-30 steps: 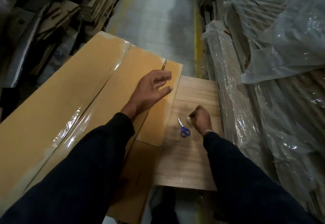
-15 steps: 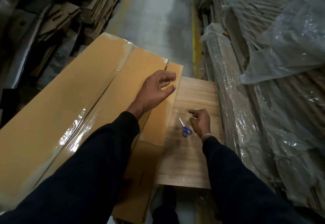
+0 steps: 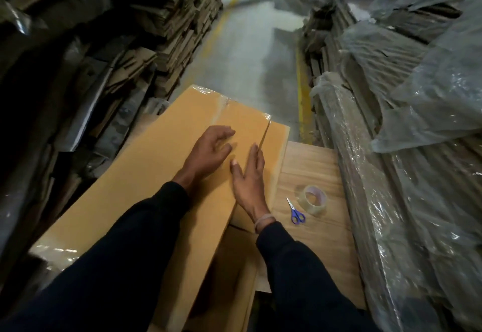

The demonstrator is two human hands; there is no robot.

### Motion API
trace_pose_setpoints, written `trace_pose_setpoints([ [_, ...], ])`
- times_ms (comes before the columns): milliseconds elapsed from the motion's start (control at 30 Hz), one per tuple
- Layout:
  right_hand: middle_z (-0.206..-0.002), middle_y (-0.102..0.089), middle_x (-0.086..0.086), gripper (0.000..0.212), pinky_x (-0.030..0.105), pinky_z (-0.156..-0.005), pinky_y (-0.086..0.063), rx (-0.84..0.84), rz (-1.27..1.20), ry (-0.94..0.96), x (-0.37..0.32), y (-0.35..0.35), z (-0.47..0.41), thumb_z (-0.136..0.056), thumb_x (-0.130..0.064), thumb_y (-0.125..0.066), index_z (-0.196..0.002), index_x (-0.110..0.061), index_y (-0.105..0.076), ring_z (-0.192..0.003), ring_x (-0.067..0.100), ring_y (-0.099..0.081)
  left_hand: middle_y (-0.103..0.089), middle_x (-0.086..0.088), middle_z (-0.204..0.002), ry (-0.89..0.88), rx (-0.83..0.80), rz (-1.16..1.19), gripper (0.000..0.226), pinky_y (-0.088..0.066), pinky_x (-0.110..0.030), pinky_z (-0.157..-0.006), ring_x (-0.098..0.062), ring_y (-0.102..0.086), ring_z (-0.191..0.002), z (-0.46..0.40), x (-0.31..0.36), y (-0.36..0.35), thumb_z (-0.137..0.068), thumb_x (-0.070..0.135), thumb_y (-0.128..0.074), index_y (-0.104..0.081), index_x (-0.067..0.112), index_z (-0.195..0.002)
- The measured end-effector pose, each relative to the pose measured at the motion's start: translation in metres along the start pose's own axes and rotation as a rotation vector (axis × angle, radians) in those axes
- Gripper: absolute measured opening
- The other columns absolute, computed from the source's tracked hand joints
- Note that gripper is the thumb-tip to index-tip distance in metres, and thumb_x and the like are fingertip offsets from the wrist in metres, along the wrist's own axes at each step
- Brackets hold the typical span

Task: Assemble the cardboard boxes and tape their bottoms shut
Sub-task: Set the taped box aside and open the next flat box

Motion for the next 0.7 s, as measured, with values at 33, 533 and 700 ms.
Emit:
trace_pose_setpoints([
  [33,-0.177,0.015,-0.006,0.078,0.027,-0.126,-0.012,-0.019,0.015,0.001,0.0,0.002,-0.008,-0.111,-0.042,-0.047,-0.169,-0.03,0.004,-0.163,0.016,-0.001,-0.055,-0.003,-0.146,0.0,-0.02,-0.084,0.04,-0.043,-0.039,-0.119,-0.014,-0.053,-0.136,0.003,-0.004,0.01,-0.099,0.015,-0.067,-0.064,0.016,-0.139],
  [533,-0.142,-0.061,0.007,0.073,0.035,-0.1,-0.044,0.107,-0.013,-0.324,0.0,0.032,-0.044,-0.102,-0.063,-0.055,-0.15,-0.008,-0.048,-0.127,0.031,-0.06,-0.041,-0.025,-0.153,0.506,0.086,-0.571,0.105,-0.04,-0.055,-0.112,-0.047,-0.045,-0.139,0.02,-0.05,0.113,-0.077,0.071,-0.078,-0.032,0.013,-0.152],
  [700,-0.121,-0.066,-0.004,0.063,0.034,-0.094,-0.049,0.087,-0.046,-0.302,0.0,0.037,-0.042,-0.087,-0.069,-0.073,-0.126,-0.022,-0.059,-0.104,0.02,-0.061,-0.044,-0.026,-0.15,0.575,0.067,-0.568,0.129,-0.045,-0.051,-0.107,-0.044,-0.049,-0.136,0.009,-0.047,0.111,-0.066,0.075,-0.084,-0.023,0.008,-0.158],
])
Point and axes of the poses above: each hand's wrist, its own z-axis away from the middle knuckle, its own y-axis out of the back of the hand, x = y × z, the point moved 8 cm from there along -z, towards the middle knuckle
